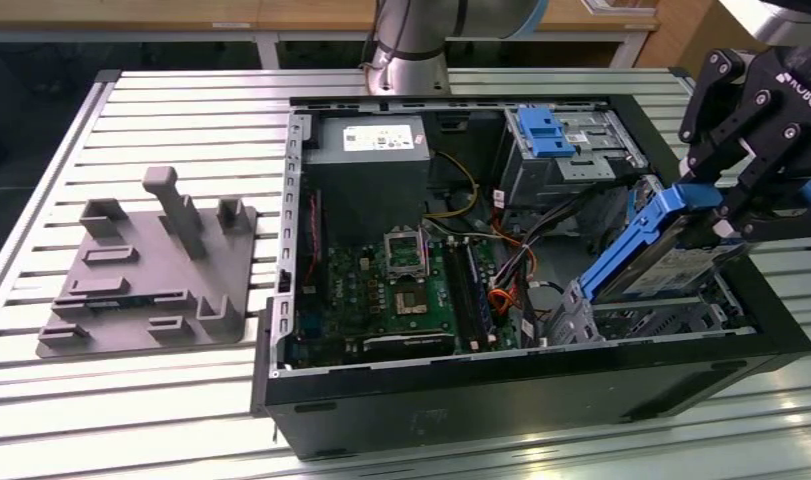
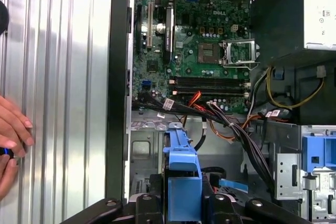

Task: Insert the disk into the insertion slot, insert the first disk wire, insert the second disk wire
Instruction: 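Insert the disk into the insertion slot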

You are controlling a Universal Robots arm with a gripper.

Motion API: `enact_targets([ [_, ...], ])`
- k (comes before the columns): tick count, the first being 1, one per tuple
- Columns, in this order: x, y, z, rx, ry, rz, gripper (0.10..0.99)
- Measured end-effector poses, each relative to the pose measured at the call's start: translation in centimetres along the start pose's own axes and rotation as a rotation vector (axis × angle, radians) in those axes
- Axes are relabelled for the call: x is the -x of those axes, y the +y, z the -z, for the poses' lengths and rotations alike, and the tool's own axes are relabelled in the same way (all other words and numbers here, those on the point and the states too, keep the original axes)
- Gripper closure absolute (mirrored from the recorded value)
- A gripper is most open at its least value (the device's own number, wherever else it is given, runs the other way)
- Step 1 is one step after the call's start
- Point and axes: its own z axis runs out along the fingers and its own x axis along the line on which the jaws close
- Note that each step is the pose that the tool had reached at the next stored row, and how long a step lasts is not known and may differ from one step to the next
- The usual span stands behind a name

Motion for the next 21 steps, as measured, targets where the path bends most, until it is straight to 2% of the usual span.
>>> enact_targets([
  [17,-0.57,-0.09,-2.25,0.0,0.0002,0.0,0.71],
  [19,-0.58,-0.1,-2.29,0.0,0.0005,0.0,0.592],
  [20,-0.58,-0.1,-2.29,0.0,0.0004,0.0,0.592],
  [21,-0.58,-0.1,-2.3,0.0,0.0004,0.0,0.525],
])
